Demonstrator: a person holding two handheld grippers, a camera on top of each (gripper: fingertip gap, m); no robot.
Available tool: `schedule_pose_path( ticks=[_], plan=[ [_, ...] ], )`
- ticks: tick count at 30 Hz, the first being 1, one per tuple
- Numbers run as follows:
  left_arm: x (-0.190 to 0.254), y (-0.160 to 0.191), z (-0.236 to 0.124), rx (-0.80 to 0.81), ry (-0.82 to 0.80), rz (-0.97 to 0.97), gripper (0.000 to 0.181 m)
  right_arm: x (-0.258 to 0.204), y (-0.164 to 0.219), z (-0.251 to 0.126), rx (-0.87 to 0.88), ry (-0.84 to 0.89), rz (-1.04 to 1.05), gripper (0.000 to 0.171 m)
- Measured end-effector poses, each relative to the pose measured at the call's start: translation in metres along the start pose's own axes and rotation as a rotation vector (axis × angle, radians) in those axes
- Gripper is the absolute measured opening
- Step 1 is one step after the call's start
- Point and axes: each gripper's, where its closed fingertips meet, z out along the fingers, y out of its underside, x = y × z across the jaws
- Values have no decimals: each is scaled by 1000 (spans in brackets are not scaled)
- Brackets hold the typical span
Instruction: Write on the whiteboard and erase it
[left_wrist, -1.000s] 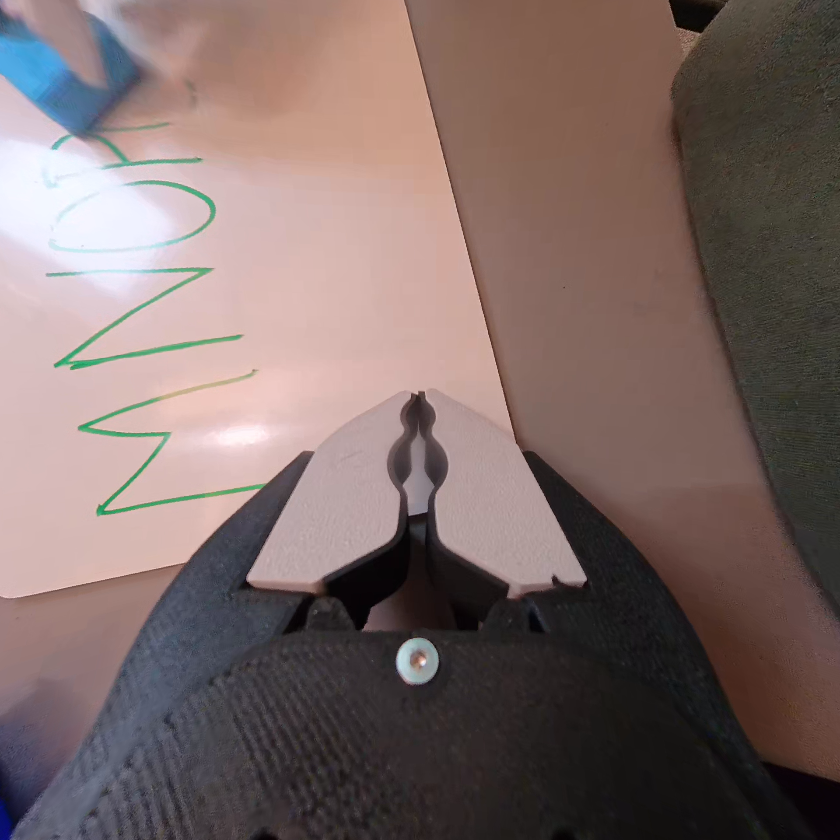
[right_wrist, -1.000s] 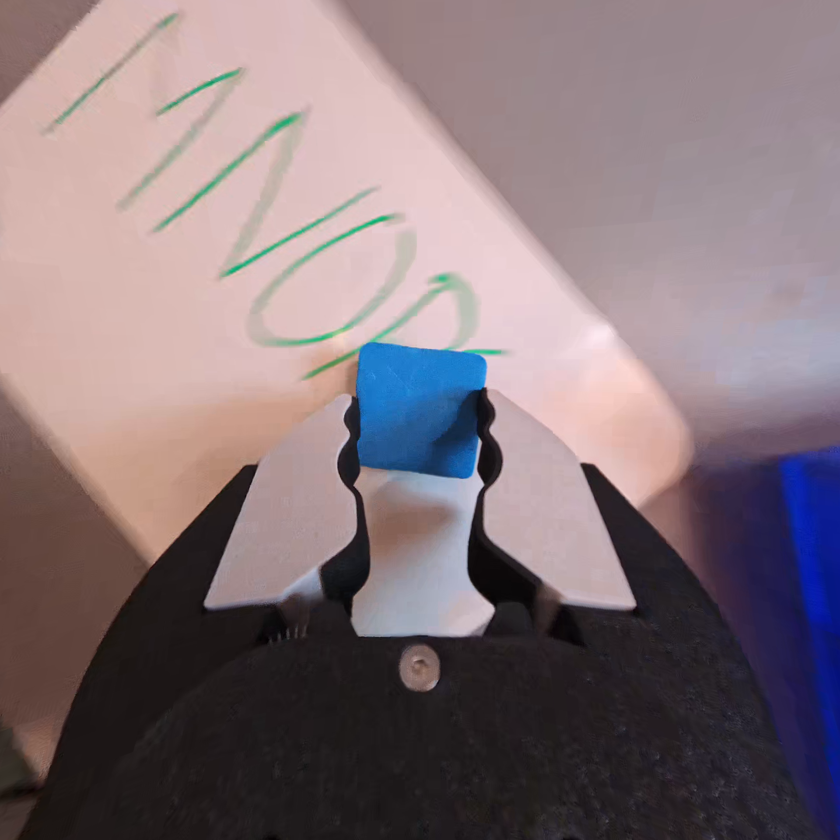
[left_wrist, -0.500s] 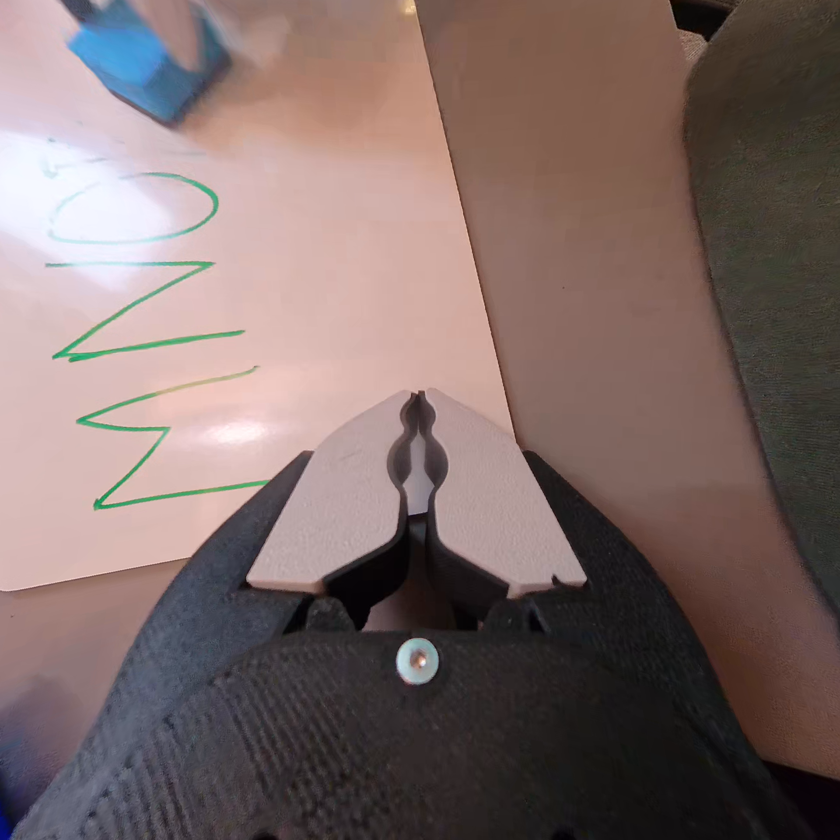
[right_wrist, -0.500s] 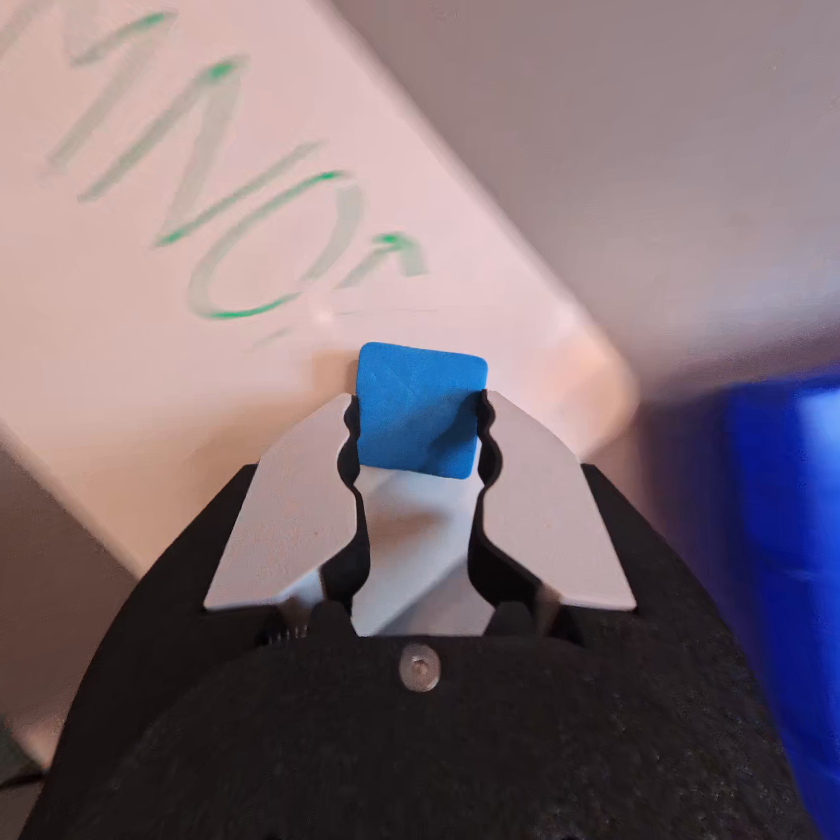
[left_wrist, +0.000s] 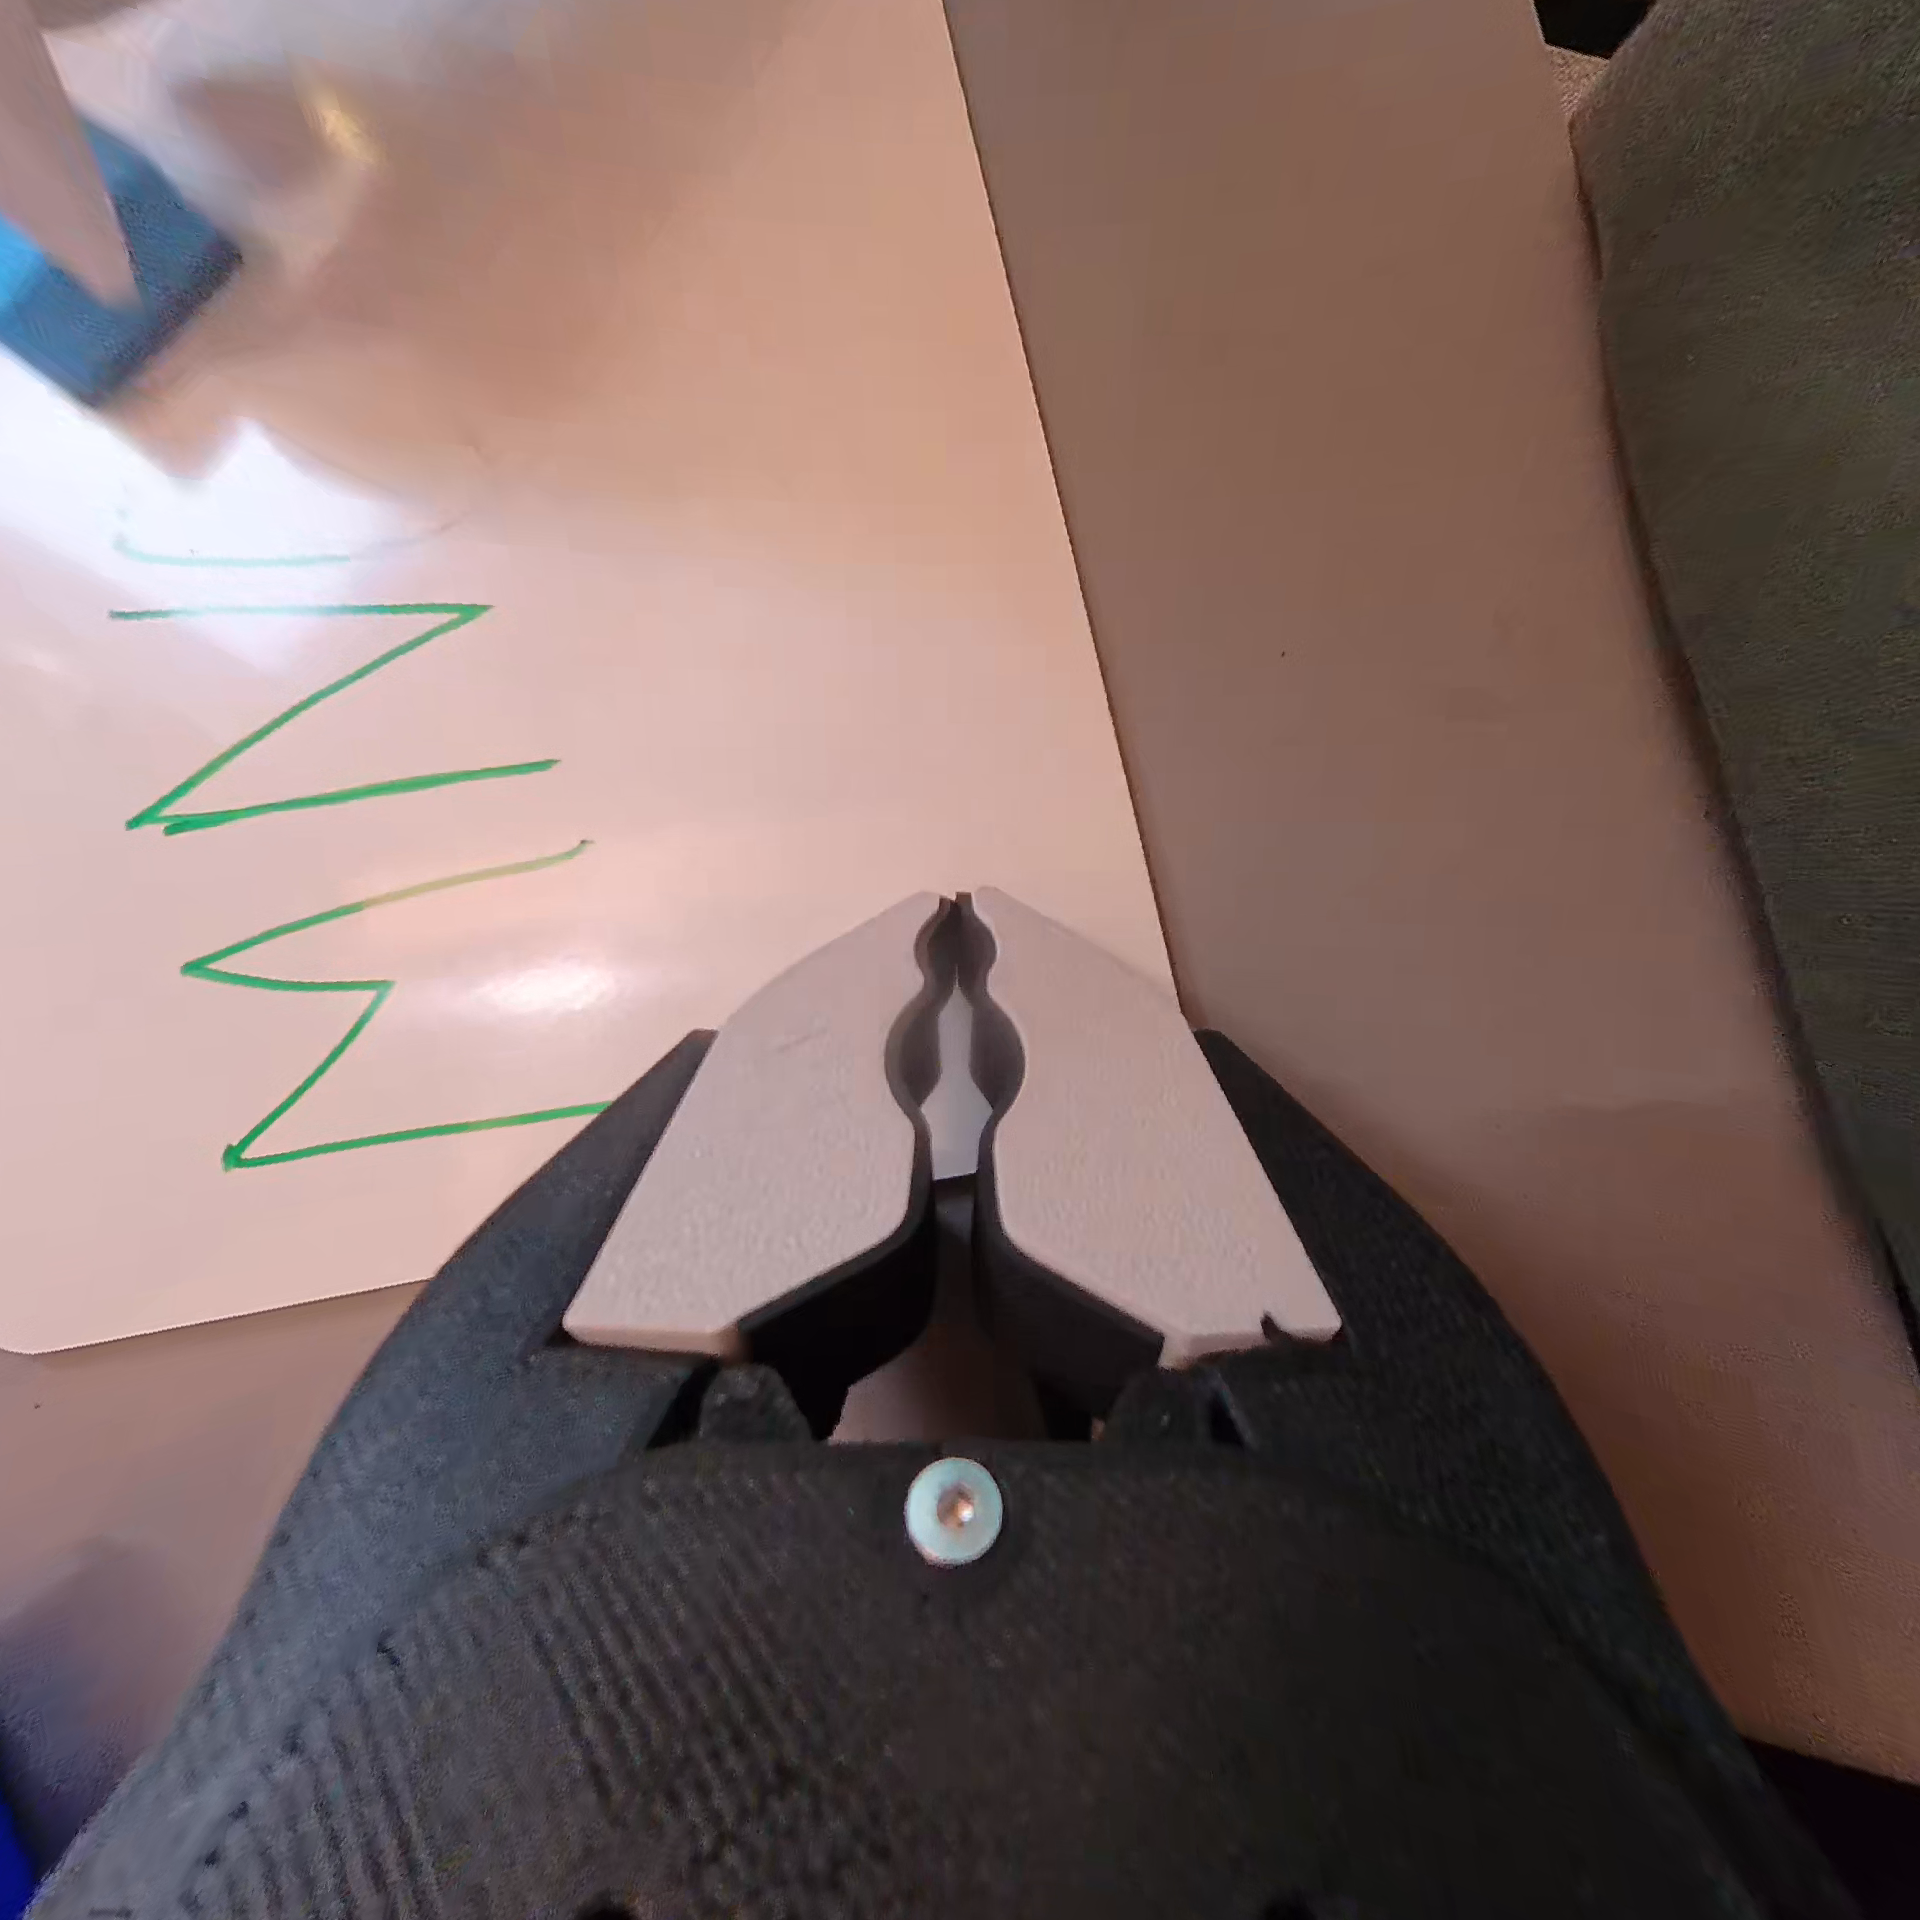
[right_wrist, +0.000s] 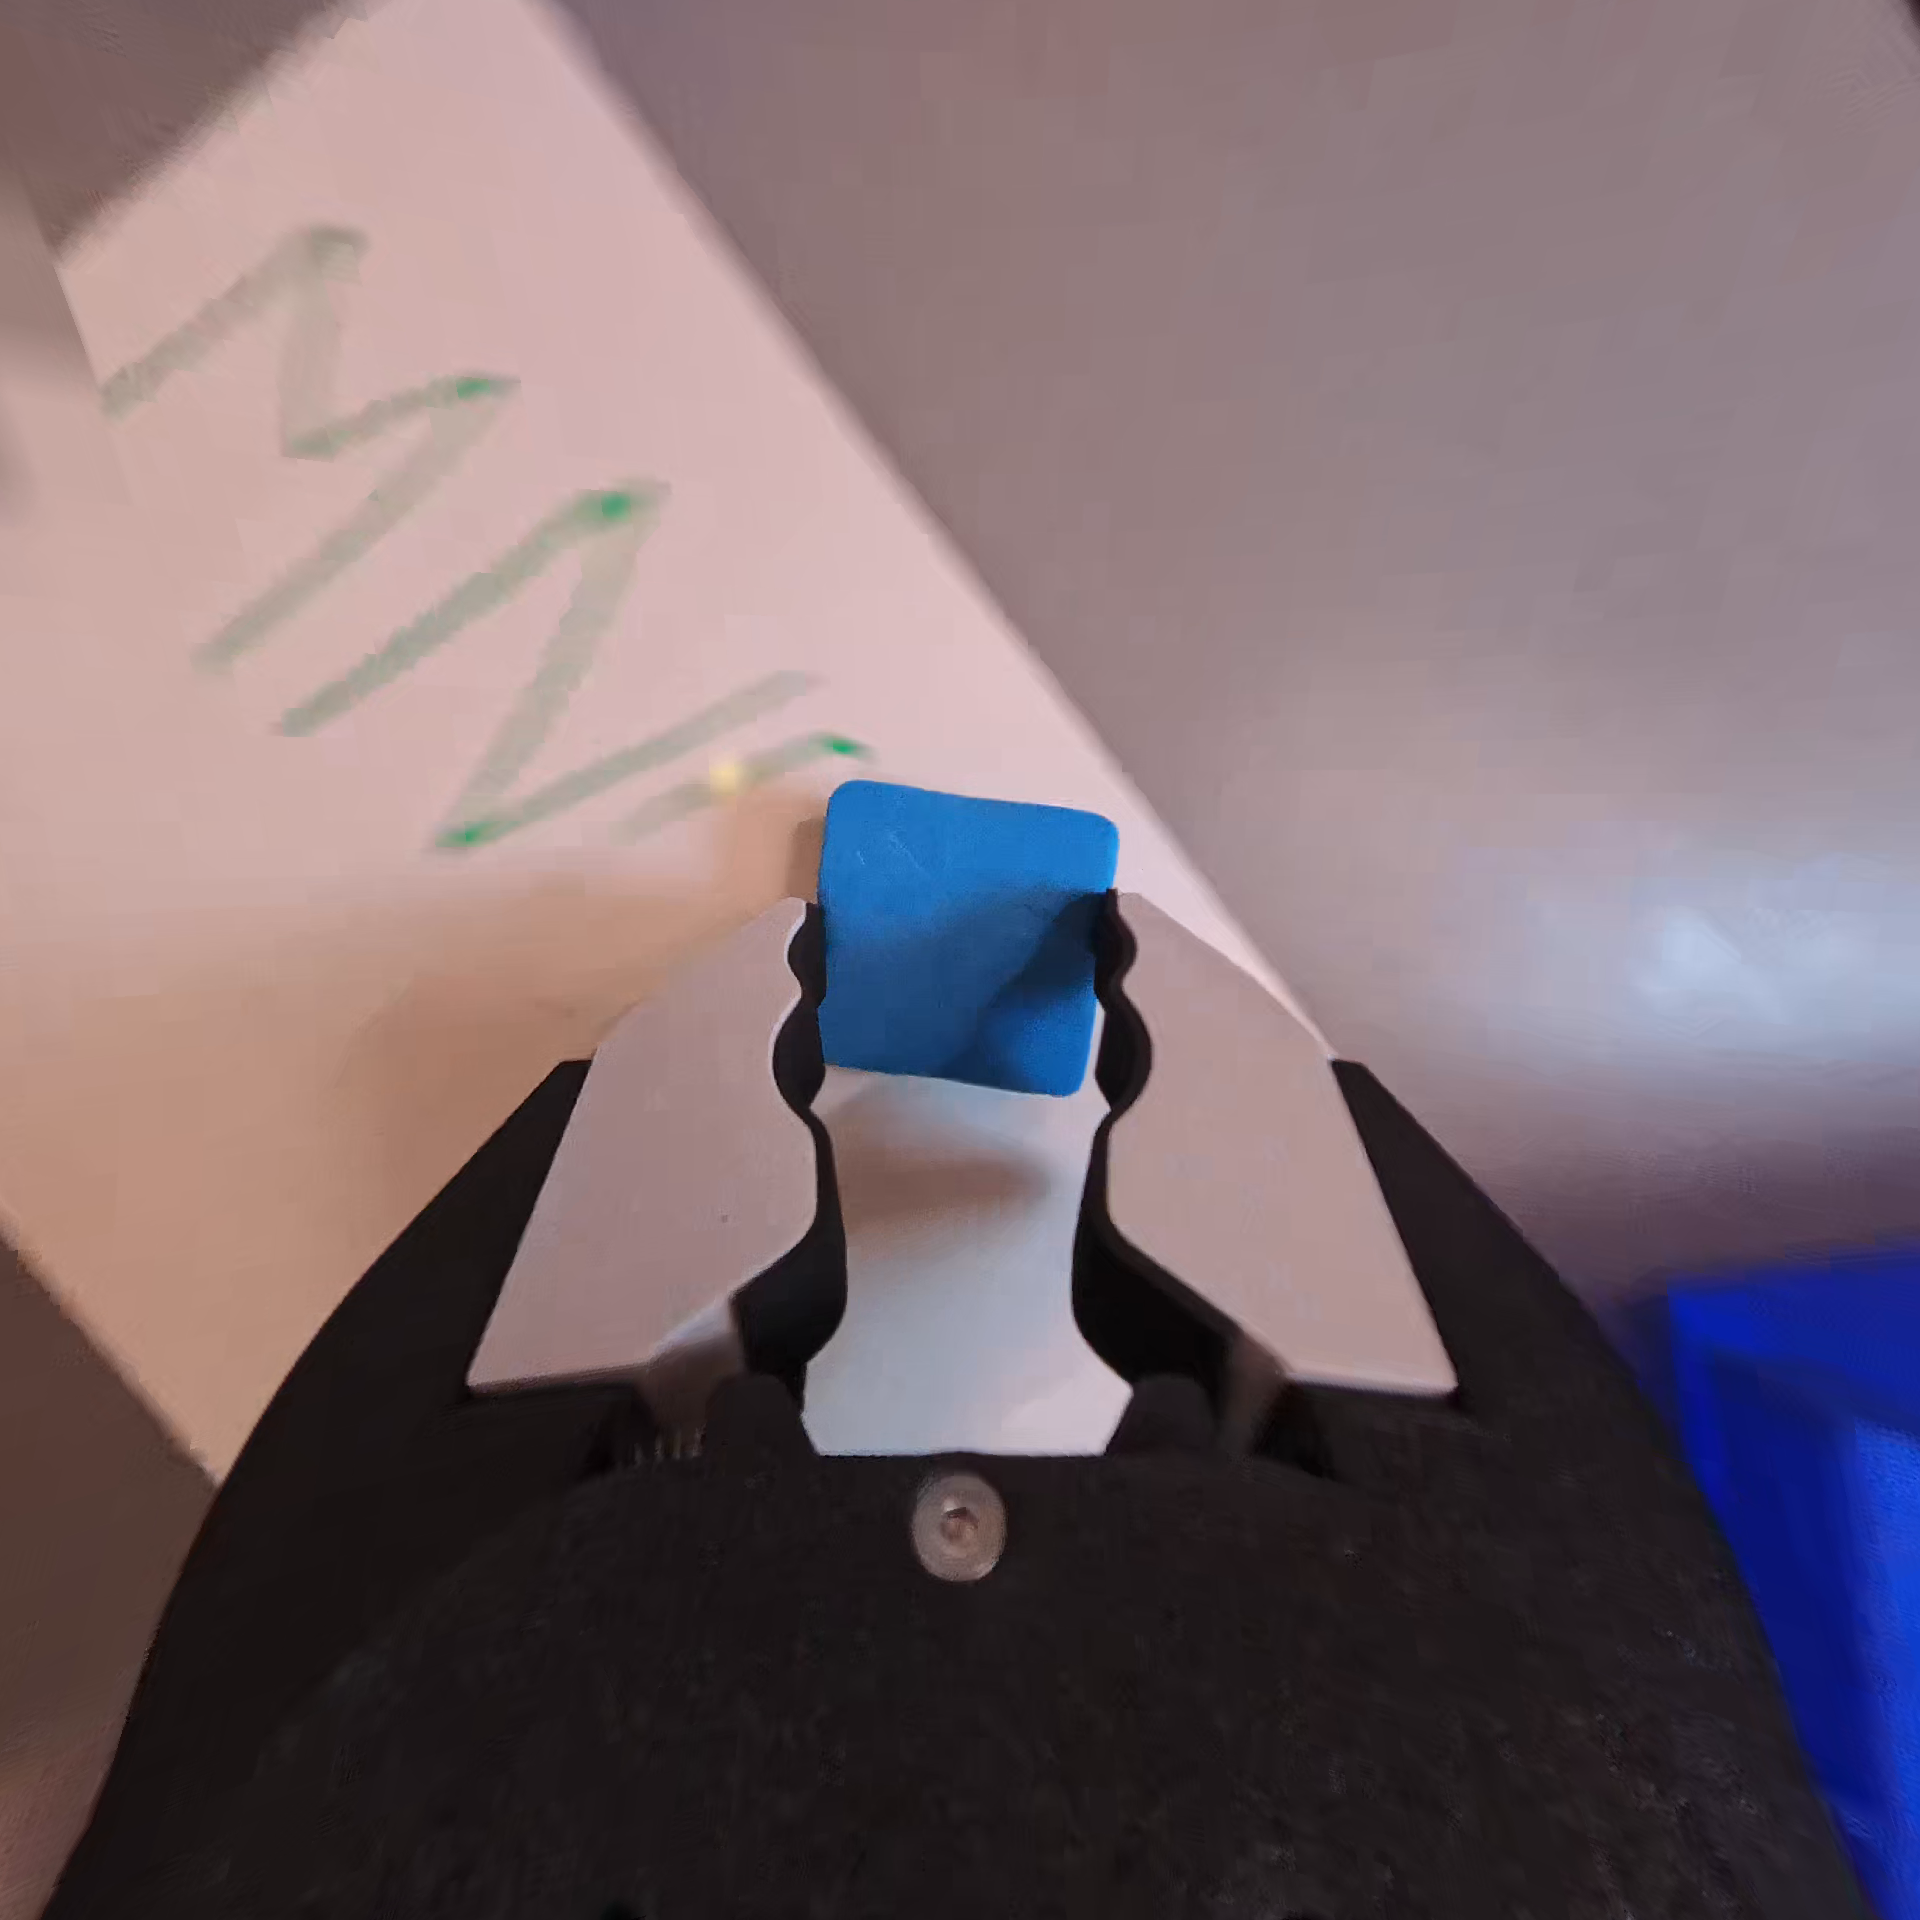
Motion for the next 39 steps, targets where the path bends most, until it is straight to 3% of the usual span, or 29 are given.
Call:
schedule_pose_path(
  ticks=[2, 4, 7, 9, 12, 14, 16, 18, 19, 21, 24, 26, 28, 29, 31, 34, 36, 38, 39],
  plan=[
    [0, 0, 0, 0, -1, -2, 0, -57, -7, 5, 5, -83, -128, 51],
    [0, 0, 0, 3, 3, -5, 0, -86, 10, -5, -40, -128, -216, 51],
    [0, 0, 0, 4, 3, -6, 0, -27, 20, -11, -58, -54, -47, 51],
    [0, 0, 0, 2, 5, -9, 0, 0, 0, 0, -30, -24, 10, 50],
    [0, 0, 0, 0, 3, -5, 0, -67, -26, 16, 1, -123, -177, 50],
    [0, 0, 0, 1, 7, -6, 0, -98, -9, 6, -33, -180, -259, 51],
    [0, 1, -1, 1, 4, -5, 0, -71, 1, 0, -50, -165, -156, 50],
    [0, 0, 0, 1, 5, -8, 0, -22, -12, 7, -38, -64, -56, 50],
    [0, 0, 0, 0, 5, -9, 0, -18, -26, 15, -15, -61, -39, 50],
    [0, 0, 0, -3, 5, -9, 0, -56, -45, 26, 15, -111, -142, 50],
    [1, 1, -1, -1, 7, -7, 0, -114, -23, 14, -10, -221, -293, 51],
    [0, 1, -1, 0, 5, -8, 0, -85, -12, 7, -23, -193, -189, 50],
    [0, 1, -1, -2, 5, -8, 0, -34, -25, 14, -15, -86, -74, 50],
    [0, 1, 0, -4, 6, -10, 0, -33, -37, 21, -1, -83, -66, 50],
    [0, 1, 0, -6, 6, -13, 0, -78, -54, 32, 39, -145, -188, 51],
    [0, 1, 0, -7, 6, -10, 0, -140, -36, 22, 21, -273, -346, 51],
    [0, 1, 0, -4, 2, -9, 0, -116, -30, 17, -12, -281, -283, 50],
    [0, 1, -1, -6, 2, -9, 0, -64, -48, 28, 6, -159, -195, 50],
    [0, 1, -1, -6, 1, -9, 0, -58, -61, 35, 31, -152, -166, 50]
  ],
)
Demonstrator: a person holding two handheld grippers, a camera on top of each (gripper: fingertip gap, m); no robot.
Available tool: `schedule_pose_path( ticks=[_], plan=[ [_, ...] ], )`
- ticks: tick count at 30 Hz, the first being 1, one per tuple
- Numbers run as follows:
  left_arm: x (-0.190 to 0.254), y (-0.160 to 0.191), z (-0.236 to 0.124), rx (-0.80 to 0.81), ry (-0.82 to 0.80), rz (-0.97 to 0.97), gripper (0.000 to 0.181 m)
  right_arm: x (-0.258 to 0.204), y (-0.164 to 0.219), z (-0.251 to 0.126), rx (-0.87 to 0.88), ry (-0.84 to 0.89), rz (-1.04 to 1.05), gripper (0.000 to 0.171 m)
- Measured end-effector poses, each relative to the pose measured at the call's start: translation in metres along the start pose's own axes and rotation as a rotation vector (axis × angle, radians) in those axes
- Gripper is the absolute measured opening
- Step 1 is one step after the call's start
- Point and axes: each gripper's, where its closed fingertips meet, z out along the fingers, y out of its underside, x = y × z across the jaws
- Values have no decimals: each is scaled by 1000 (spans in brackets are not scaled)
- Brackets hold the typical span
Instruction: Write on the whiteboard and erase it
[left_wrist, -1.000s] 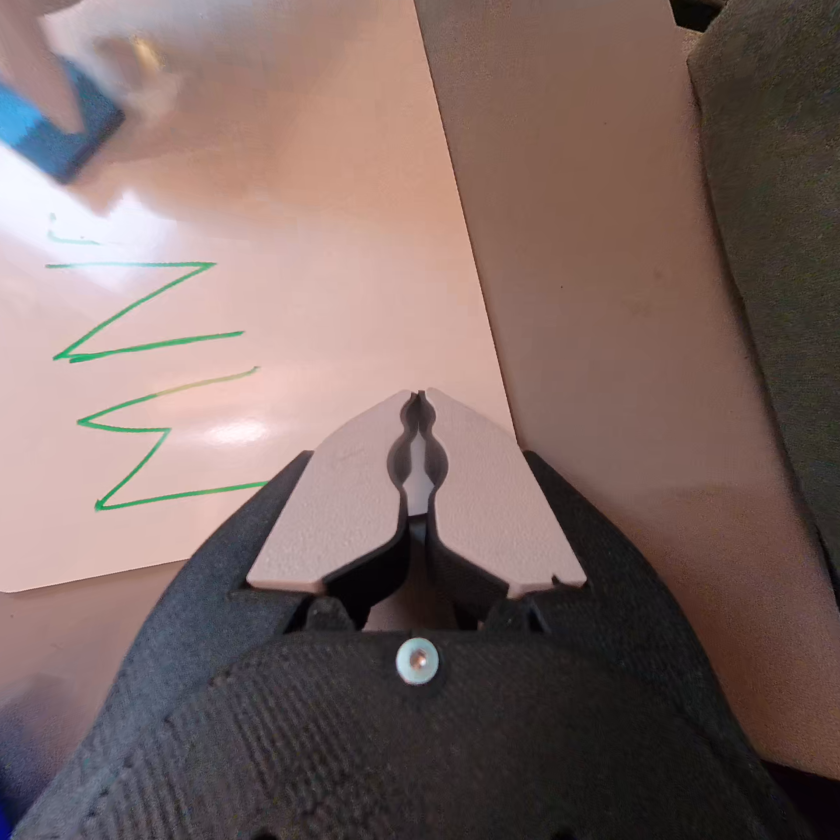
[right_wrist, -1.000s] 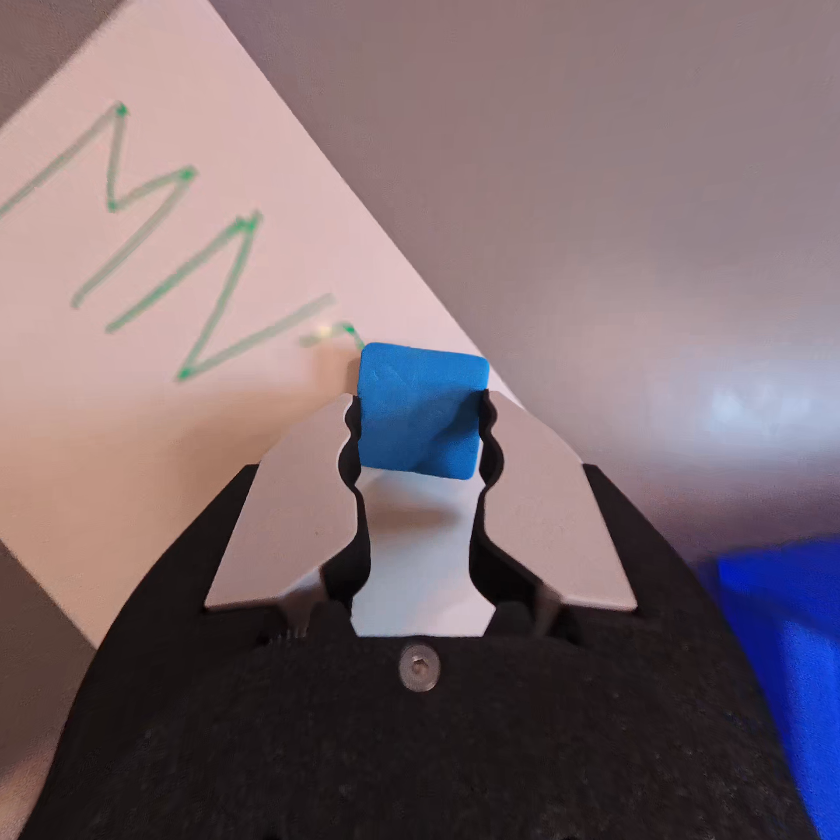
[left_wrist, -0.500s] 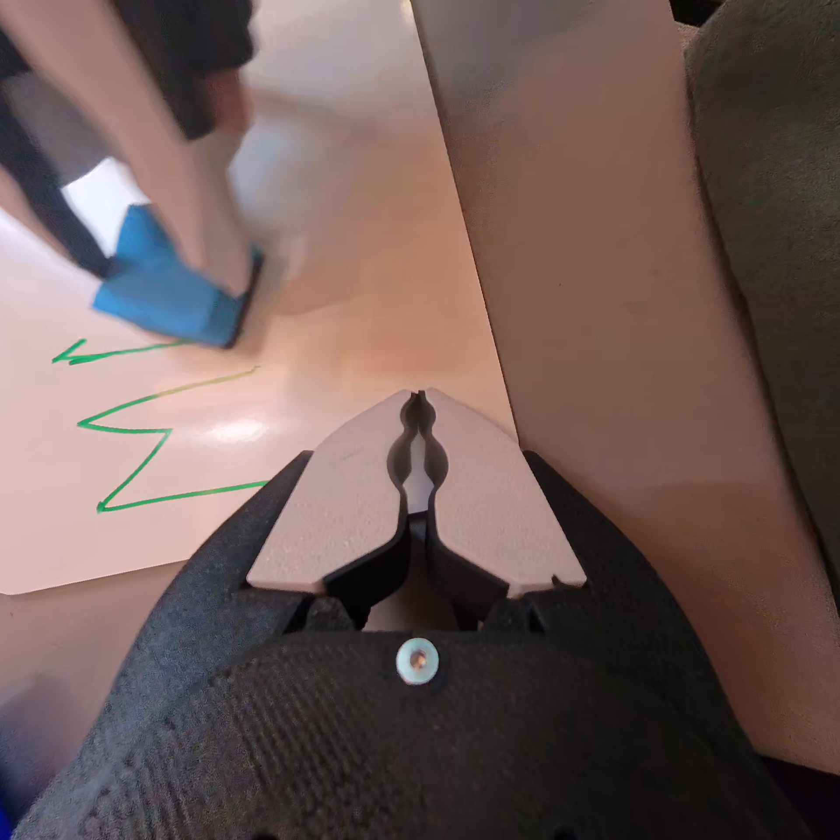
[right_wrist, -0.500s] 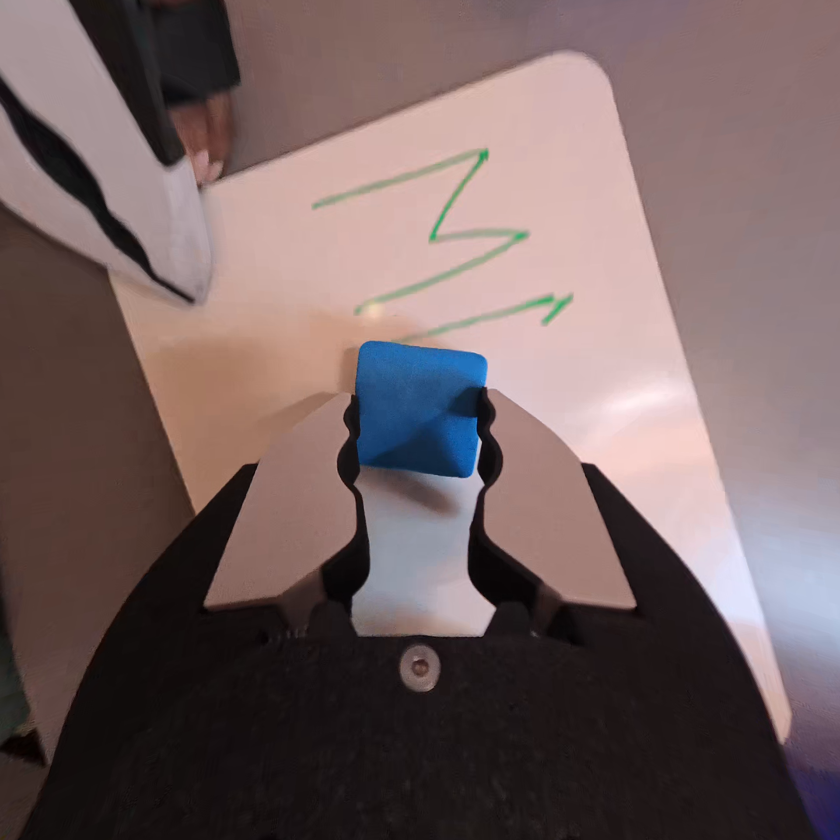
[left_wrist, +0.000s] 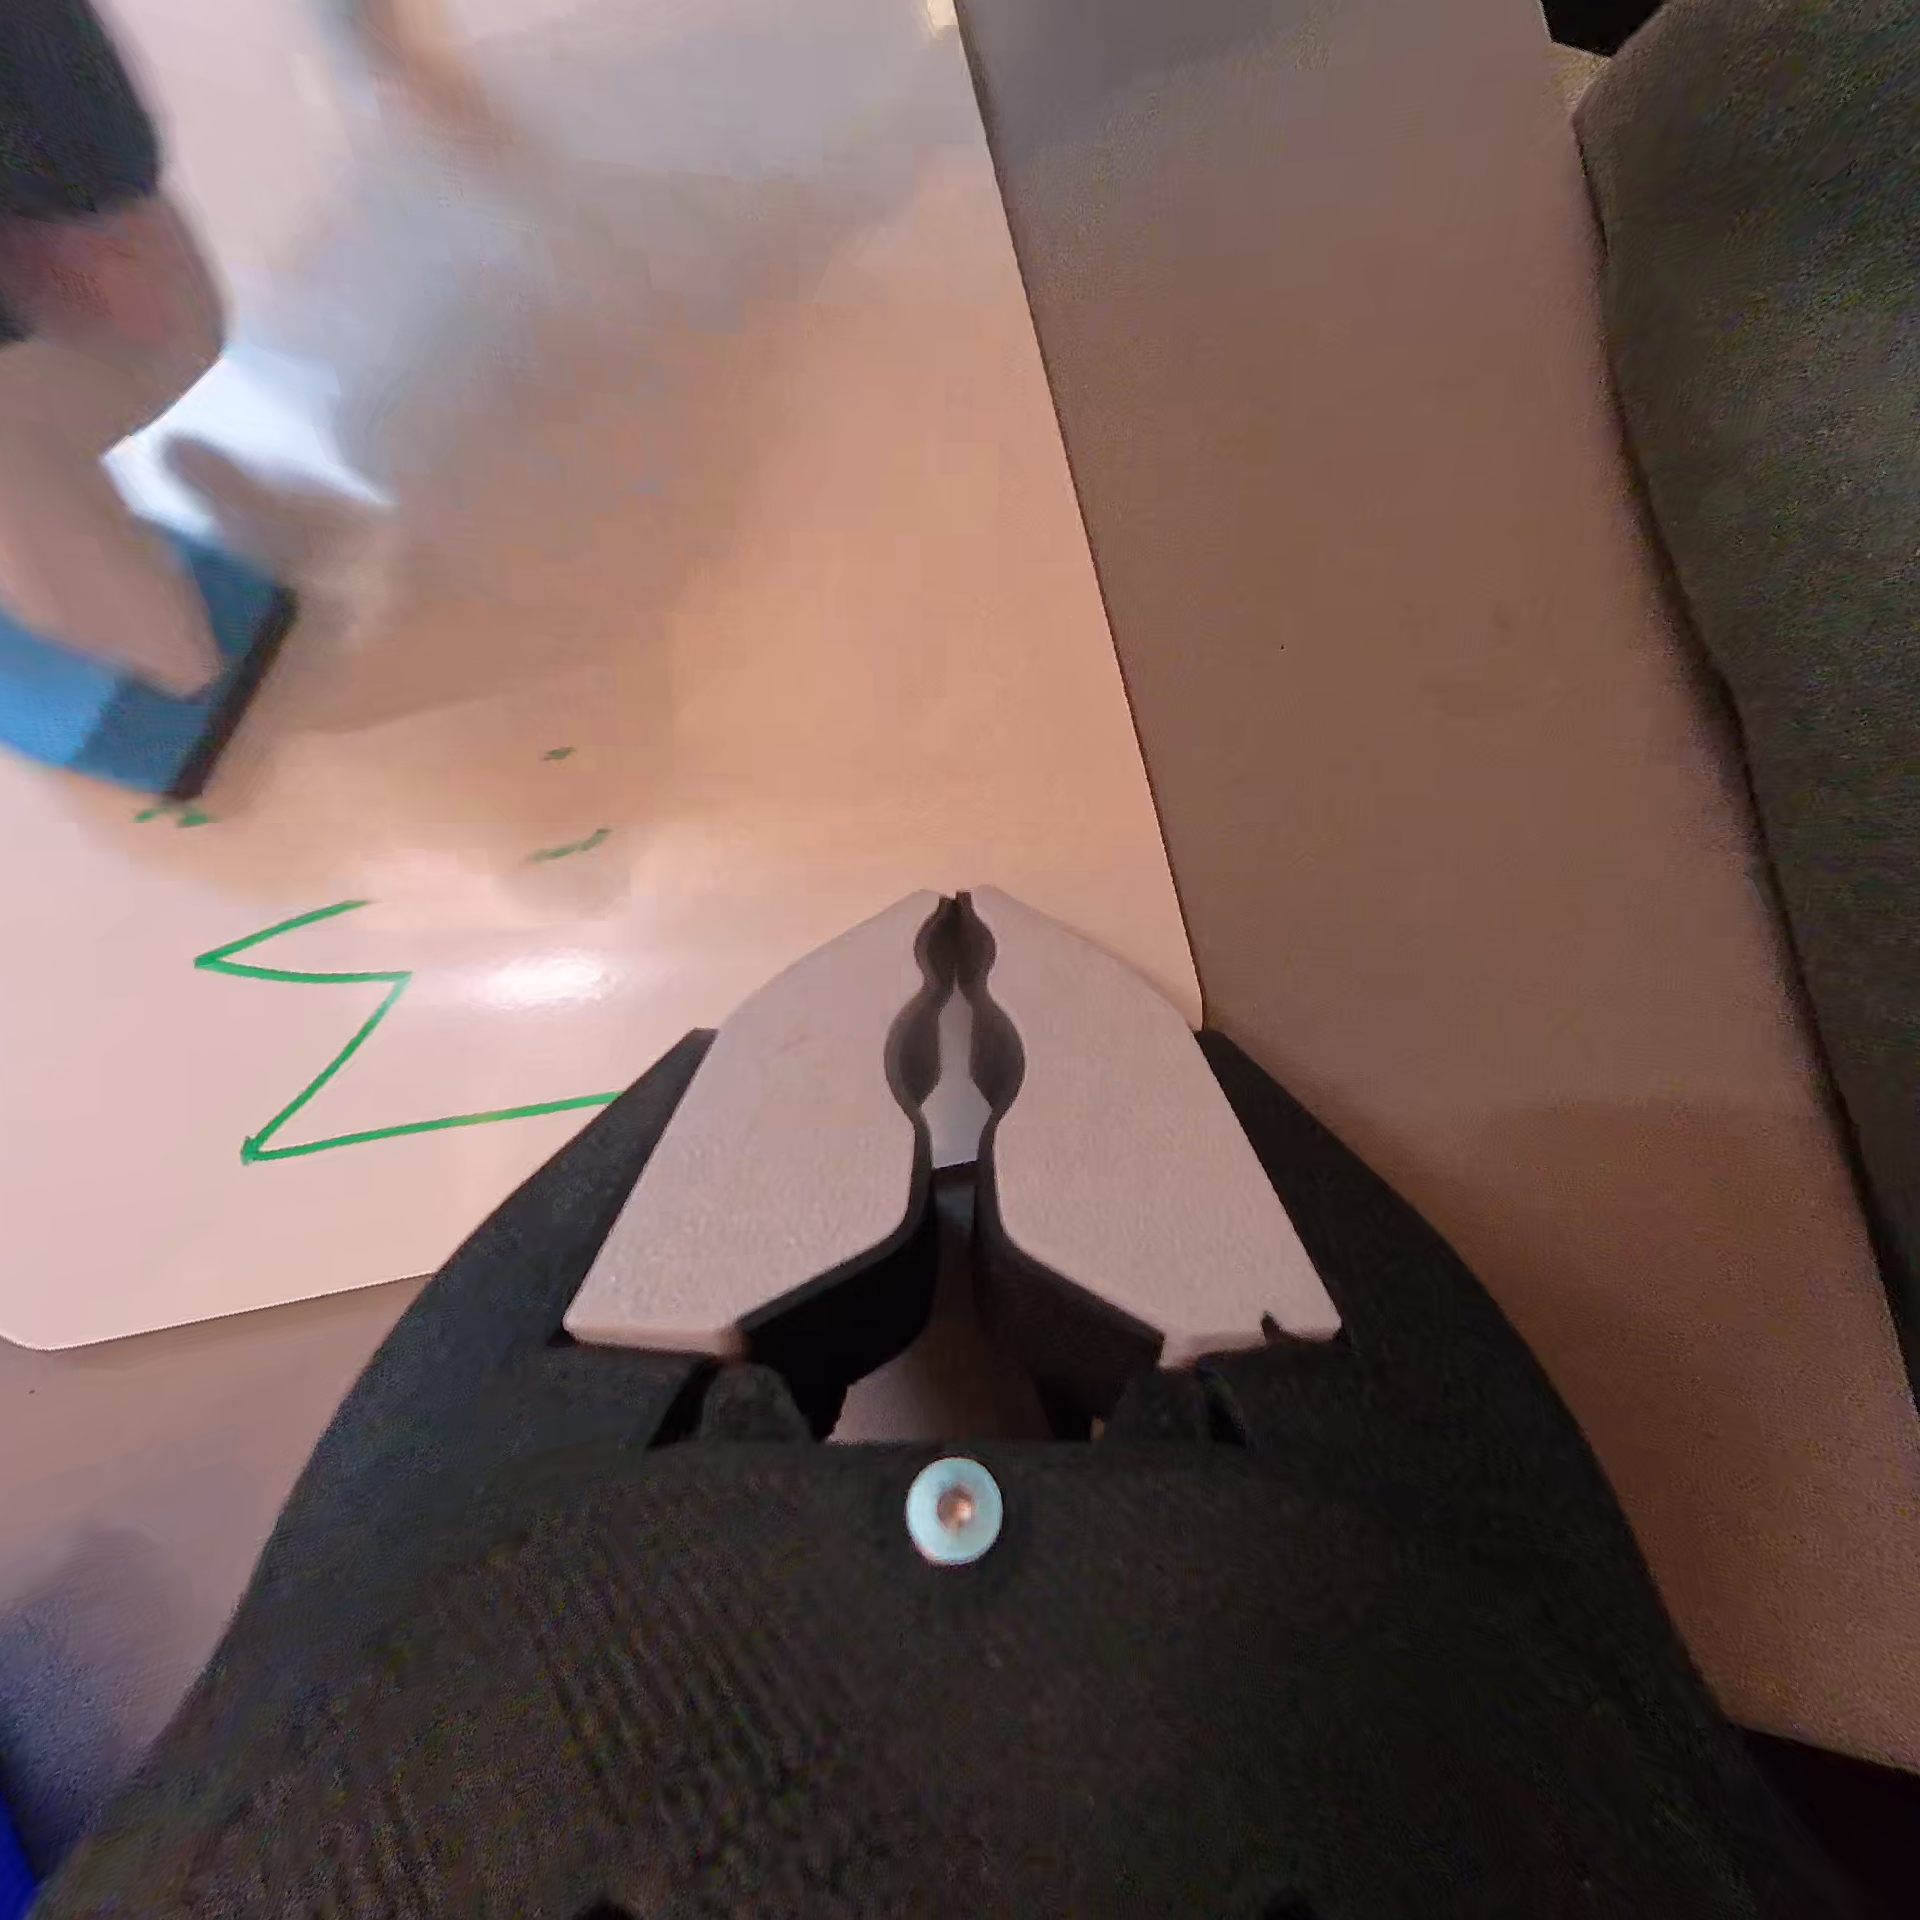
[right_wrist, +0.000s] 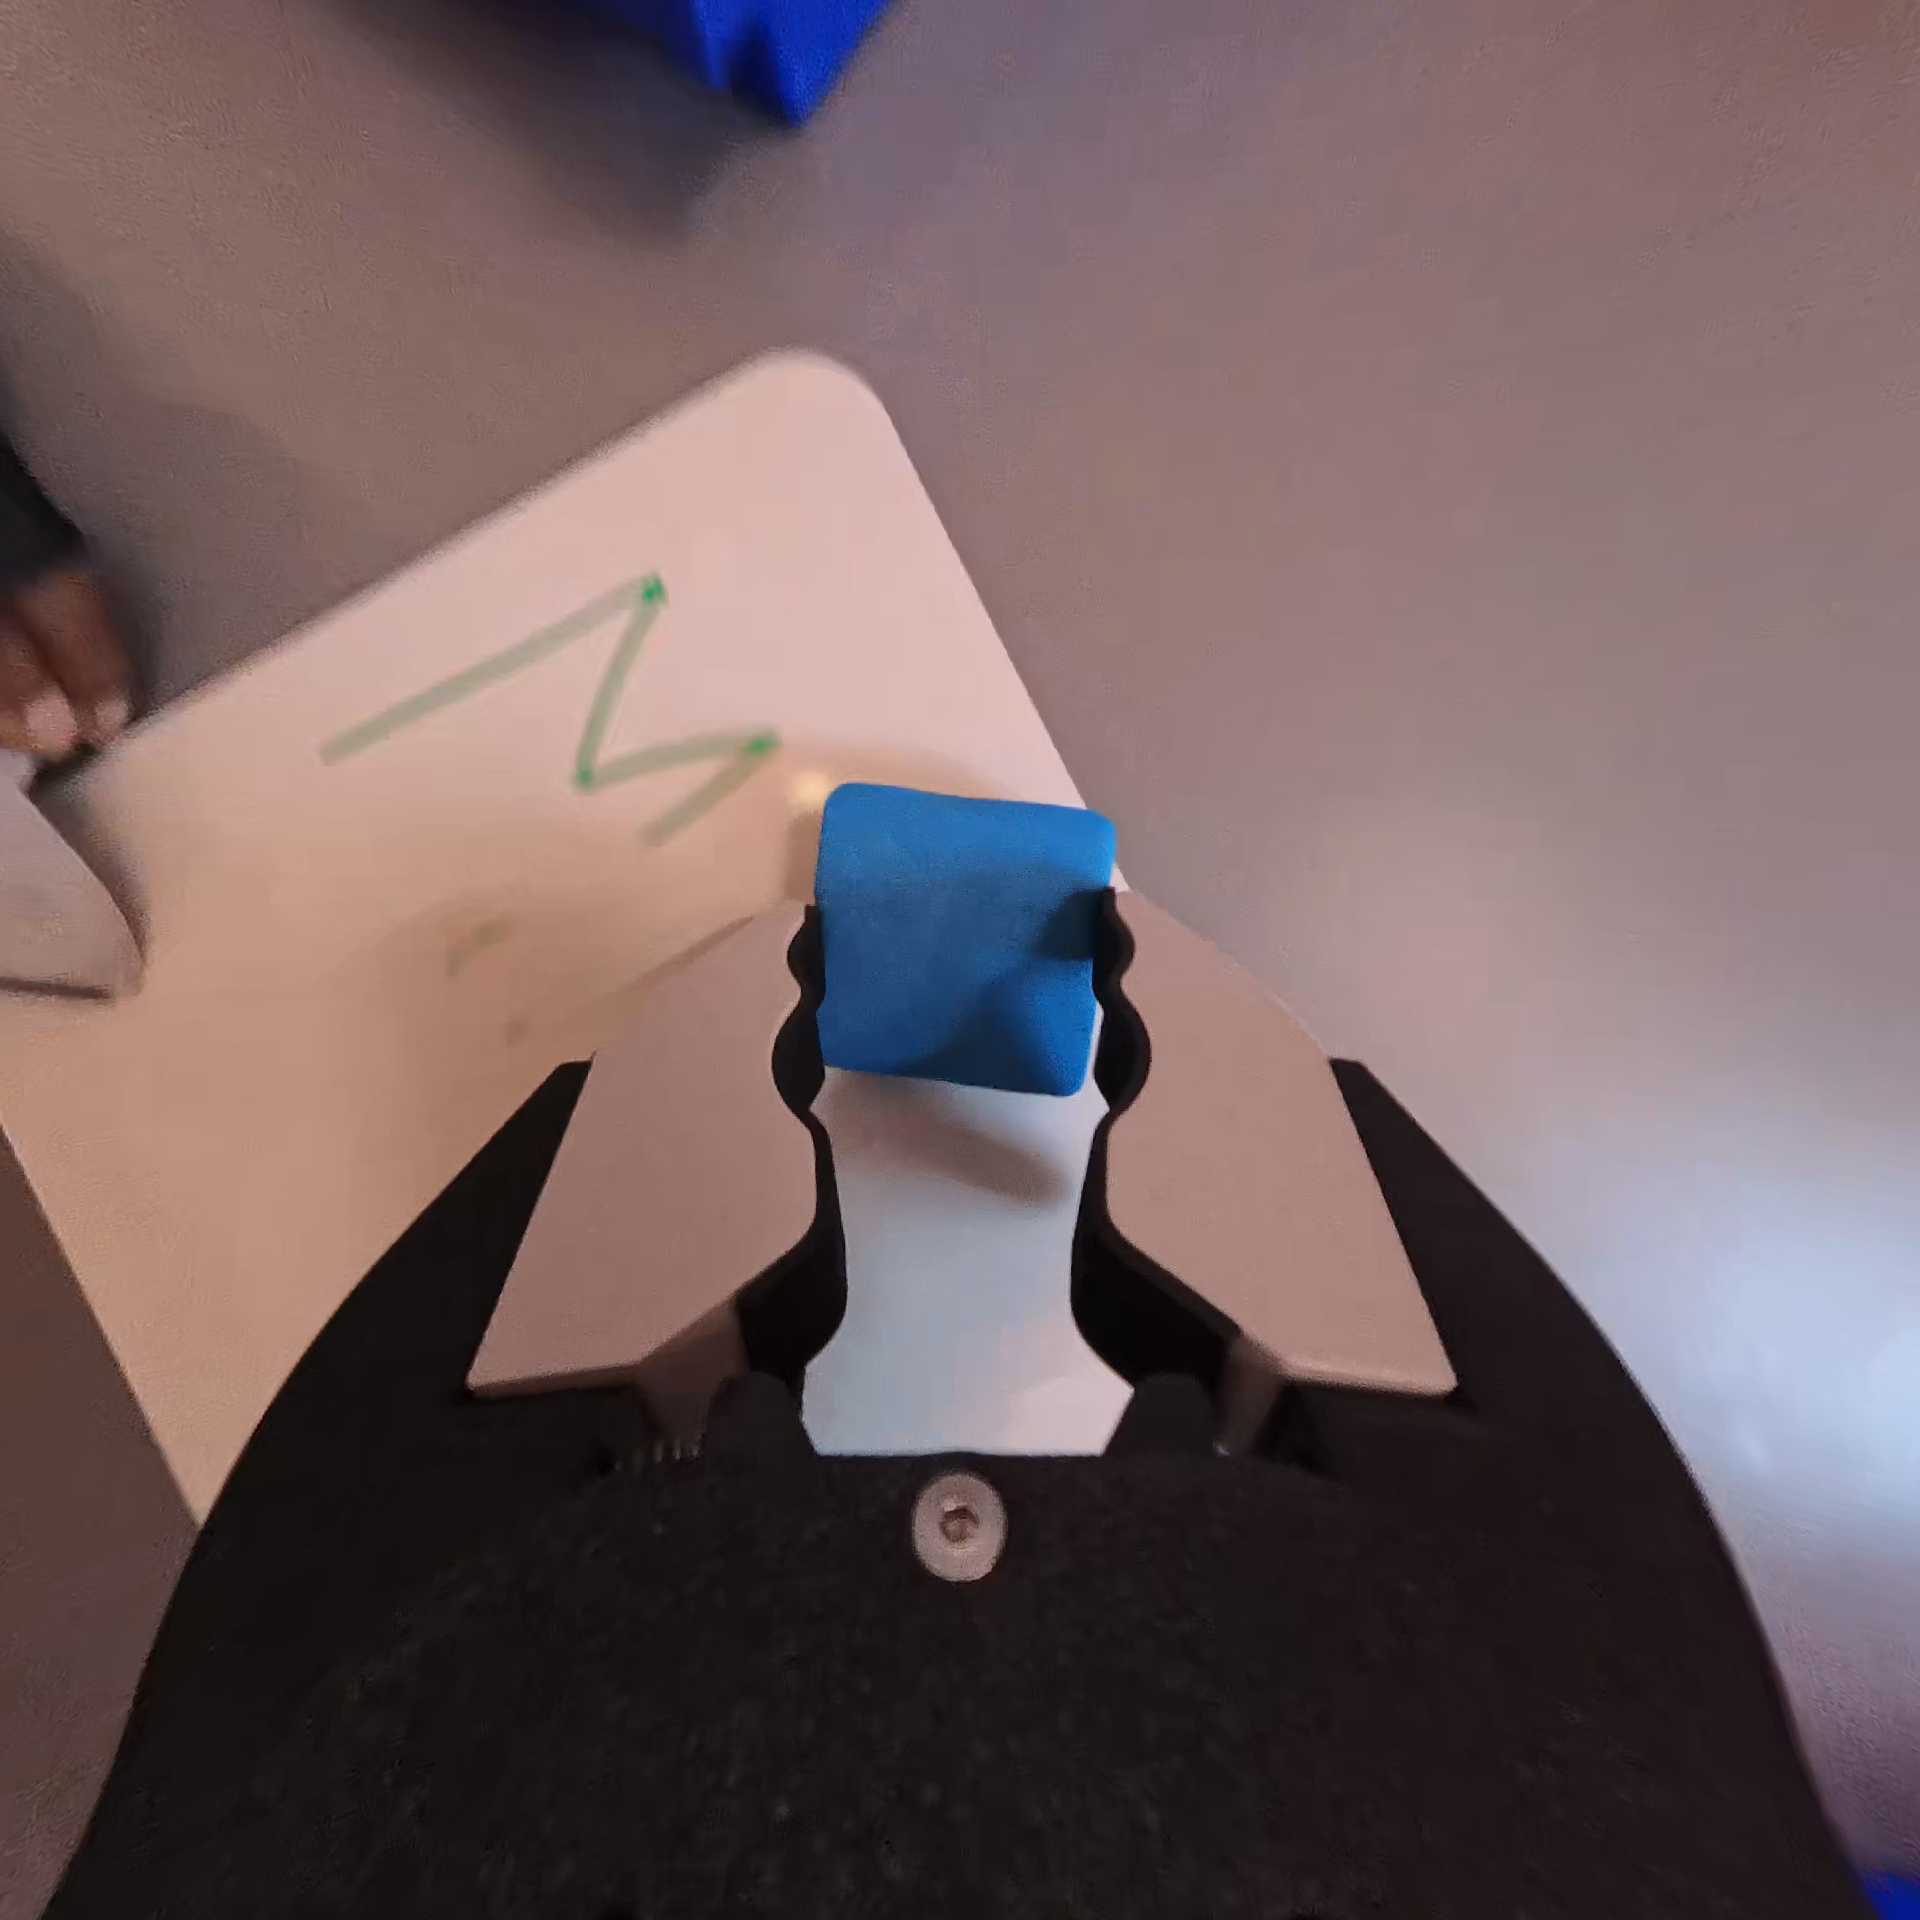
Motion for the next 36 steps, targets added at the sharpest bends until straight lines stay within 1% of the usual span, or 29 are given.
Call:
schedule_pose_path(
  ticks=[1, 2, 4, 5, 6, 7, 9, 10, 11, 12, 14, 15, 16, 17, 19, 20, 21, 22, 23, 24, 25, 26, 28, 29, 30, 31, 33, 34, 36],
  plan=[
    [0, 0, 0, 0, 0, 0, 0, -9, -12, 8, 23, -10, -24, 51],
    [0, 0, 0, 1, 2, 0, 0, -33, -19, 14, 37, -47, -89, 51],
    [0, 0, 0, 2, 3, 0, 0, -84, -11, 12, 33, -149, -199, 51],
    [0, 0, 0, 3, 2, 2, 0, -95, -1, 6, 26, -178, -234, 50],
    [0, 0, 0, 4, 1, 2, 0, -91, 8, 0, 22, -196, -222, 50],
    [0, 0, 0, 3, -1, 3, 0, -72, 12, -4, 18, -174, -159, 50],
    [0, 0, 0, 1, -1, 4, 0, -15, 3, -1, 33, -38, -57, 50],
    [0, 0, 0, 2, 1, 0, 0, -8, -8, 5, 55, -26, -31, 50],
    [0, 0, 0, 2, 2, -3, 0, -19, -19, 13, 73, -41, -59, 50],
    [0, 0, 0, 1, 2, -2, 0, -46, -25, 18, 85, -87, -131, 51],
    [0, 0, 0, 1, 2, -2, 0, -98, -16, 16, 84, -178, -261, 51],
    [0, 0, 0, 1, 0, 0, 0, -105, -7, 10, 78, -195, -291, 50],
    [0, 0, 0, 2, -2, 1, 0, -98, 0, 6, 67, -201, -263, 50],
    [0, 0, 0, 2, -3, 2, 0, -75, 1, 4, 53, -164, -201, 50],
    [0, 0, 0, -1, -3, 2, 0, -32, -13, 10, 32, -63, -109, 50],
    [0, 0, 0, -2, -4, 1, 0, -30, -26, 17, 29, -48, -102, 50],
    [0, 0, 0, -4, -6, 2, 0, -44, -38, 26, 36, -62, -143, 50],
    [0, 0, 0, -6, -8, 3, 0, -70, -45, 32, 50, -115, -202, 51],
    [1, 0, 0, -8, -6, 3, 0, -96, -45, 33, 53, -168, -266, 51],
    [3, 0, 0, -11, -3, 2, 0, -112, -37, 30, 37, -198, -326, 51],
    [5, 0, -1, -12, -3, 2, 0, -115, -28, 24, 11, -226, -348, 50],
    [7, 1, -1, -14, -7, 3, 0, -106, -22, 20, -9, -236, -319, 50],
    [9, 2, -2, -16, -7, 4, 0, -64, -32, 23, -19, -132, -209, 50],
    [9, 2, -2, -17, -7, 4, 0, -53, -42, 29, -9, -99, -183, 50],
    [9, 2, -2, -20, -7, 3, 0, -57, -51, 35, 6, -92, -191, 51],
    [9, 2, -2, -23, -8, 5, 0, -74, -56, 39, 21, -120, -230, 51],
    [10, 3, -3, -24, -12, 10, 0, -115, -43, 34, 14, -222, -340, 51],
    [10, 3, -4, -29, -18, 12, 0, -122, -30, 26, -14, -246, -376, 51],
    [10, 4, -5, -27, -22, 4, 0, -107, -16, 16, -61, -229, -341, 51]
  ],
)
